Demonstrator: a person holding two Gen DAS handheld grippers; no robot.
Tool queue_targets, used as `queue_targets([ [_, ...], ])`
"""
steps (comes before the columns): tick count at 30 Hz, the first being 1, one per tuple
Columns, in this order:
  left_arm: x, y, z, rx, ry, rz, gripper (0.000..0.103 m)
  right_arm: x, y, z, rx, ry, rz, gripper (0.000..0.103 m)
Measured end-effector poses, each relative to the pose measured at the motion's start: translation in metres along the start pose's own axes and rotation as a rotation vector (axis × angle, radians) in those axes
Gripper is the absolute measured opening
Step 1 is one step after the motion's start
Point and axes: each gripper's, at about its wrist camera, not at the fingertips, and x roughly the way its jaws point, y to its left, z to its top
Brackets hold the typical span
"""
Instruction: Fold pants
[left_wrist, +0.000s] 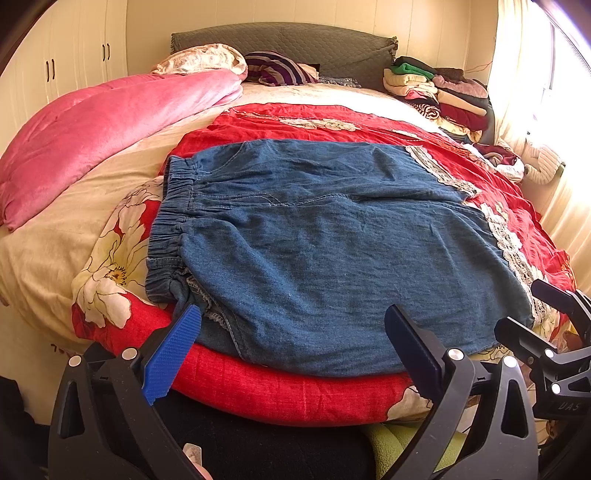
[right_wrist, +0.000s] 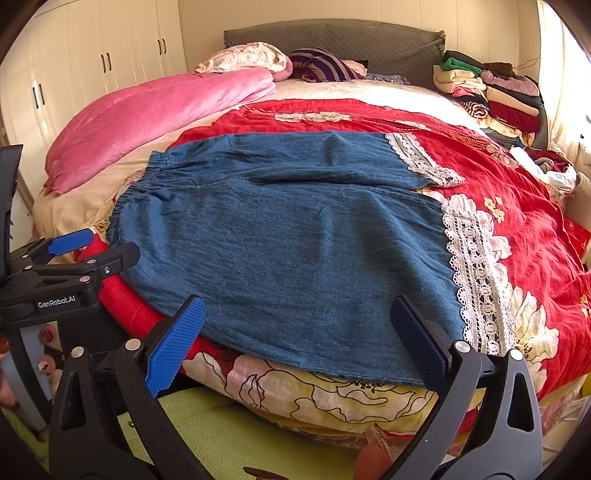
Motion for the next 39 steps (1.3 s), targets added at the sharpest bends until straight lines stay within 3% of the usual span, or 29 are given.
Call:
queue_targets([
  [12,0.009,0.014,0.008,-0.019,0.008,0.010,0.099,0.019,0.002,0.018,0.007,0.016,0.038,0.095],
  [23,0.030,0.058,0.041,-0.094,0.018,0.041,0.099,0.051,0.020,0.069,-0.073,0.012,0.098,0.095],
  [39,0.071,0.111,0.095,-0.153,0.035,0.114,0.099,0.115,0.039,0.140,-0.173,0.024,0.114,0.095],
])
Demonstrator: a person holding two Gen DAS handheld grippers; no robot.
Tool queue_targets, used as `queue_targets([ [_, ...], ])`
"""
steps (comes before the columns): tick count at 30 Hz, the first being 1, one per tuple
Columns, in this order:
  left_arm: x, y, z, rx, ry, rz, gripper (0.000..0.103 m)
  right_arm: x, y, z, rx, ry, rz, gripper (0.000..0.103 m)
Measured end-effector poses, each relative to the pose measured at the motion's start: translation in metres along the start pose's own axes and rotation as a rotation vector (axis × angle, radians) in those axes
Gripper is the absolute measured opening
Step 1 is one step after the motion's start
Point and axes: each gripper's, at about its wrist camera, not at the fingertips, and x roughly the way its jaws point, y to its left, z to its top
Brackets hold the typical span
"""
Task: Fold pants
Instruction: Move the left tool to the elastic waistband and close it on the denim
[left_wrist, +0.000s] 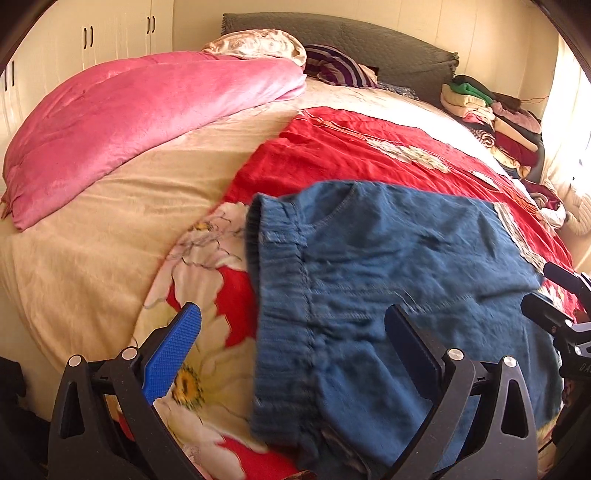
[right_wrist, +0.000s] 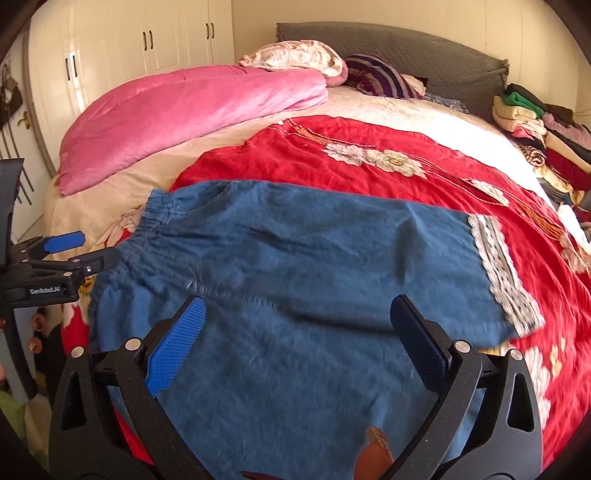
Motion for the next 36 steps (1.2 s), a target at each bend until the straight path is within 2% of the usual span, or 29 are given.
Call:
queue_targets([
  [18,0.066,0.014,0.059,0.031,0.037,0.033,0.099,0.076,-0.020,0.060,-0.079,0.059,-0.040,0.095],
  [23,0.090,0.016,0.071,0.046,0.074,0.003,0.099,0.099,-0.020,0.072,-0.117,0.088,-0.042,0.095],
  [26,0.099,0.016,0.076,0.056,0.084,-0.025,0.099,0.112,-0.020,0.079,-0.112,0.119,-0.002,0.095],
  [29,0.104,0.015,0.080,0.061,0.068,-0.020,0.099,0.125,-0.019,0.085,-0.113,0.138,0.010,0.095],
  [32,0.106,0.018,0.082,0.039,0.056,-0.048,0.097,0.135,-0.017,0.091,-0.136,0.138,0.004,0.095],
  [33,0.105,0.017,0.082,0.048,0.051,-0.054,0.085,0.139,-0.016,0.093,-0.144,0.139,0.011,0.095],
  [34,0.104,0.015,0.081,0.066,0.044,-0.056,0.056,0.141,-0.016,0.094,-0.148,0.140,0.012,0.095],
  [35,0.104,0.013,0.081,0.083,0.044,-0.059,0.045,0.144,-0.014,0.095,-0.155,0.141,0.014,0.095],
  [36,0.103,0.012,0.080,0.094,0.043,-0.067,0.040,0.147,-0.012,0.097,-0.170,0.141,0.018,0.095],
])
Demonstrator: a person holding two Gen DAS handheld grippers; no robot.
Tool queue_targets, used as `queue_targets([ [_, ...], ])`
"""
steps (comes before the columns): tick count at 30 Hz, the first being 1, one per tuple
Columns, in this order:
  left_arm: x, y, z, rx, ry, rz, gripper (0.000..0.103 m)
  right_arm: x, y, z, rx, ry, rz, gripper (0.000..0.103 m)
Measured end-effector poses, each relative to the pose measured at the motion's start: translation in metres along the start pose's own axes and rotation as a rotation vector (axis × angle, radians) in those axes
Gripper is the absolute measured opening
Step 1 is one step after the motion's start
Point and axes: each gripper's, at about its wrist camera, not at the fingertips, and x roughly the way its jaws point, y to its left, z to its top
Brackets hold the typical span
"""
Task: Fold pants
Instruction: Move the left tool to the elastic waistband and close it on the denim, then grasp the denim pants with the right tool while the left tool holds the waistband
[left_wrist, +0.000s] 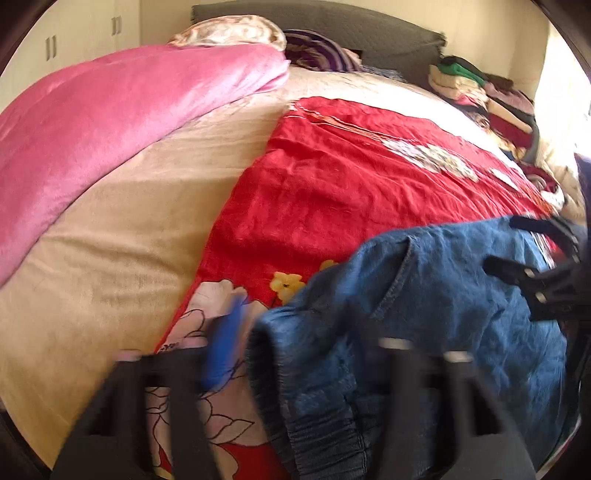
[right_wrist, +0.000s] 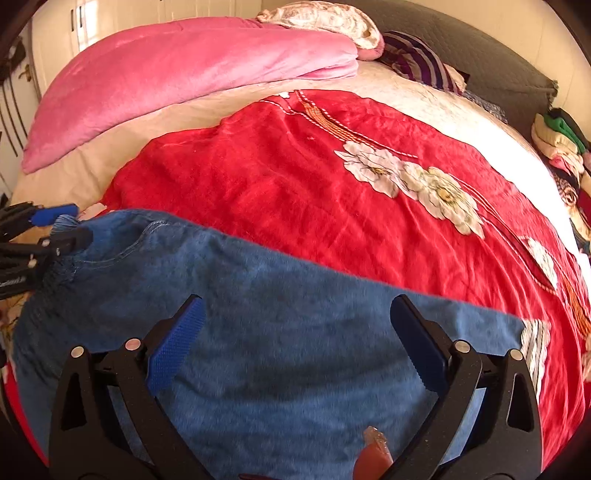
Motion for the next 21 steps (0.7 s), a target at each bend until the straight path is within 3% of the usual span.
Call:
queue_targets([
  [4,-0.015,-0.002,-0.004,0.018,-0.044,-0.030,0.029,0.008,0.008,0.007,-0.076,-0.002,-0.009,0.095],
  [13,-0.076,-0.018,-0.025,0.052,-0.166,-0.113,0.027,0.007,0.033,0.011,-0.294,-0.095,-0.050,0.092],
  [15,-0.079,-0.019,-0.028,0.054,-0.173,-0.116,0.027,0.004,0.035,0.011,-0.307,-0.098,-0.014,0.071],
  [17,-0.078,-0.018,-0.030,0.048,-0.170,-0.115,0.027,0.001,0.035,0.010,-0.298,-0.083,0.053,0.031],
  [19,-0.075,-0.017,-0.032,0.045,-0.166,-0.102,0.027,-0.004,0.036,0.007,-0.284,-0.074,0.105,0.013],
  [21,-0.072,-0.014,-0.034,0.033,-0.163,-0.101,0.027,-0.013,0.037,0.002,-0.278,-0.084,0.118,0.006],
])
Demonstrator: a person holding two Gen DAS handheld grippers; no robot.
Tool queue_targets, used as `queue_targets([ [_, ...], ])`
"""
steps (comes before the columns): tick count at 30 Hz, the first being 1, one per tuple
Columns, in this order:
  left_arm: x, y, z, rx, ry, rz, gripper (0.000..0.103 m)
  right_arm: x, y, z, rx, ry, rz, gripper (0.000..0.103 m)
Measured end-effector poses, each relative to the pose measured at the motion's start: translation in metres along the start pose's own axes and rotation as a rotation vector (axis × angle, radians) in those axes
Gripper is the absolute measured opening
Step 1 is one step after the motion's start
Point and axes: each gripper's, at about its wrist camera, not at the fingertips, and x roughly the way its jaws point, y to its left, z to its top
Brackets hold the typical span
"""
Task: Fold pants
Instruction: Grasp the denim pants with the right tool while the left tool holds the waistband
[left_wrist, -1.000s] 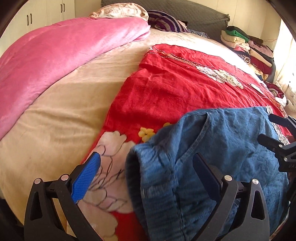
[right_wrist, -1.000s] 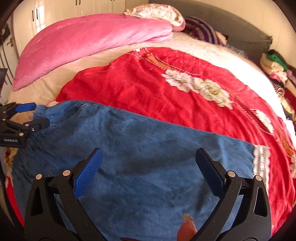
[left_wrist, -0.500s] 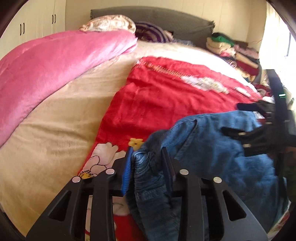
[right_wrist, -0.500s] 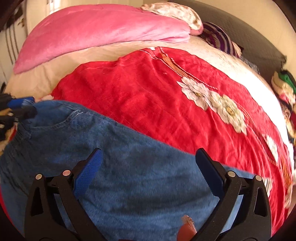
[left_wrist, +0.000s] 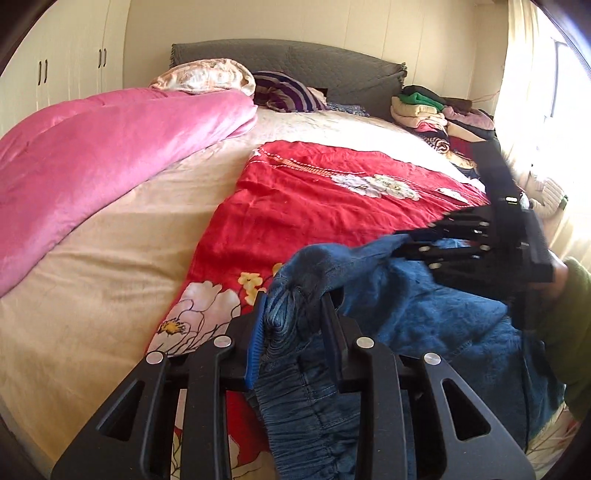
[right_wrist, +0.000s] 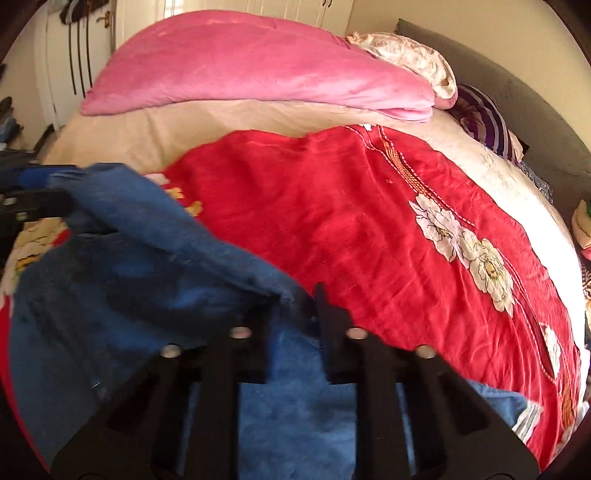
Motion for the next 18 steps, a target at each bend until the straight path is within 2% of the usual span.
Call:
queue_targets([
  [8,-0.014,0.001,-0.009,-0.019,-0.032,-0.039,0.027,-0.062,0.008,-0.031,0.104,-0.107,0.053,0.005],
  [13,-0.040,-0.013,-0.019,0.001,-0.078,-0.047,0.027,-0.096,0.025,-0.058,0.156,-0.167,0.077,0.005],
  [18,-0.057,-0.019,-0.034,0.014,-0.087,-0.058,0.027,-0.123,0.042,-0.084,0.194,-0.204,0.114,0.005],
])
